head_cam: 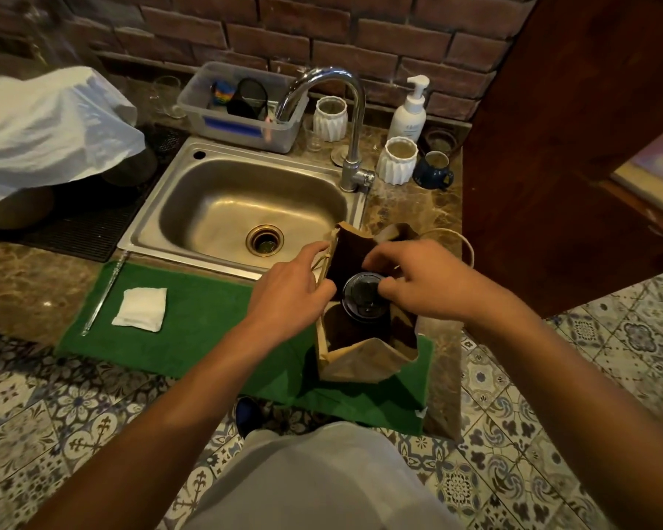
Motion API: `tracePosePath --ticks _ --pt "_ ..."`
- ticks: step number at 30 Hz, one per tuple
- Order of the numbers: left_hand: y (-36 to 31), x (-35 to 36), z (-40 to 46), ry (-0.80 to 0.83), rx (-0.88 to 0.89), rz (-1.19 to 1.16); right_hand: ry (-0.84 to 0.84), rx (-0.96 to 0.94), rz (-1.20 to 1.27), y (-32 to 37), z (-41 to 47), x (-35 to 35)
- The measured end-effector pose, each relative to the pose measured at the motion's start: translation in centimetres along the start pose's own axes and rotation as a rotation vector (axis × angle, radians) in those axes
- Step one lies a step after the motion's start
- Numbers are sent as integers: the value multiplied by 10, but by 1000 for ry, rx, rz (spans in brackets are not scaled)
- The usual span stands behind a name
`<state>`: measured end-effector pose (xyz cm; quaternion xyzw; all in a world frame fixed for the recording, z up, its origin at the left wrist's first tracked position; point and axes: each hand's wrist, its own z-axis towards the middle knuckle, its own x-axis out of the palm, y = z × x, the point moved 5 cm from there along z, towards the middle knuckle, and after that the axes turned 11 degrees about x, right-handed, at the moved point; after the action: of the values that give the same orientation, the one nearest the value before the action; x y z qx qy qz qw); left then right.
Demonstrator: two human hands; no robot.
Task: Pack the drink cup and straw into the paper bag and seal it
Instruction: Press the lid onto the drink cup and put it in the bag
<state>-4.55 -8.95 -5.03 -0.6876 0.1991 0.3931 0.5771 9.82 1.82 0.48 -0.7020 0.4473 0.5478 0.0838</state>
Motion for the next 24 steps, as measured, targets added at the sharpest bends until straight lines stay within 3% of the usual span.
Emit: tracePosePath --ticks 5,9,16,24 --pt "-2 0 2 -54 40 54 -31 -16 622 -1 -24 -18" --pt "-2 -4 0 -95 84 124 -90 -78 907 3 -36 -28" --pt "-7 -2 -7 -147 162 58 -182 -160 1066 25 -33 -30" --pt "29 -31 -33 -392 139 -67 -181 -293 1070 72 -22 -22"
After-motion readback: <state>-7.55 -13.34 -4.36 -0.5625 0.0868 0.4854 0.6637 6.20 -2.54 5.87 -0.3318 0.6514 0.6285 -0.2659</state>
